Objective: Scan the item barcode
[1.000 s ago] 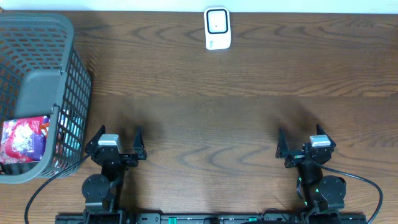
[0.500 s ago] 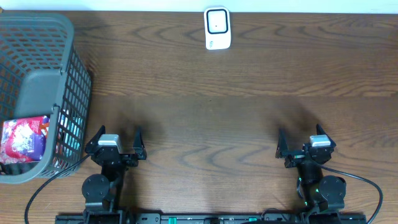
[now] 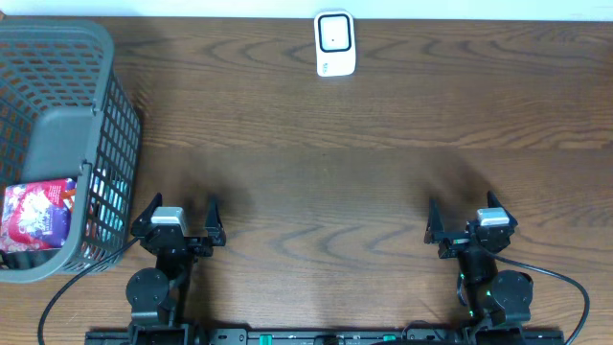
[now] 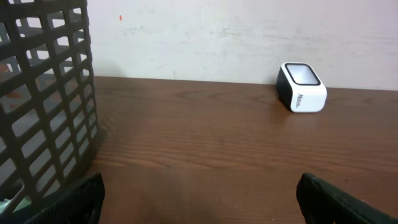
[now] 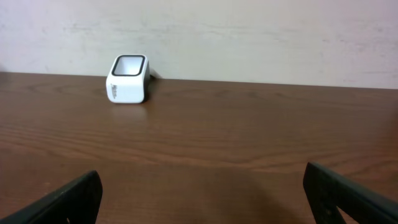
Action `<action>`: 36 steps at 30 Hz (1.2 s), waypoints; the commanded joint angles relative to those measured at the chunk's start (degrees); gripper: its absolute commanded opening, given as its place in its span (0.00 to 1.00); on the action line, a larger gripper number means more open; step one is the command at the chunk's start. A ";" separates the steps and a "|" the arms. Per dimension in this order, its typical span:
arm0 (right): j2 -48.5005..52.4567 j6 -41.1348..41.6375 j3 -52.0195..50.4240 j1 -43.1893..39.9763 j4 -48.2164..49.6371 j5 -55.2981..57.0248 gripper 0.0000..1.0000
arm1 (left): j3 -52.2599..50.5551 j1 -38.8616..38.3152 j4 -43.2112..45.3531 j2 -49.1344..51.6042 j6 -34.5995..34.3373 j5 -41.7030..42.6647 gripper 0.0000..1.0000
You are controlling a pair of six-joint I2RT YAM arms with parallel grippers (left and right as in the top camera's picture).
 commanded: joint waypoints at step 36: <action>-0.20 0.39 -0.13 -0.13 -0.20 -0.37 0.99 | 21.57 0.28 41.16 9.81 -22.80 23.23 0.98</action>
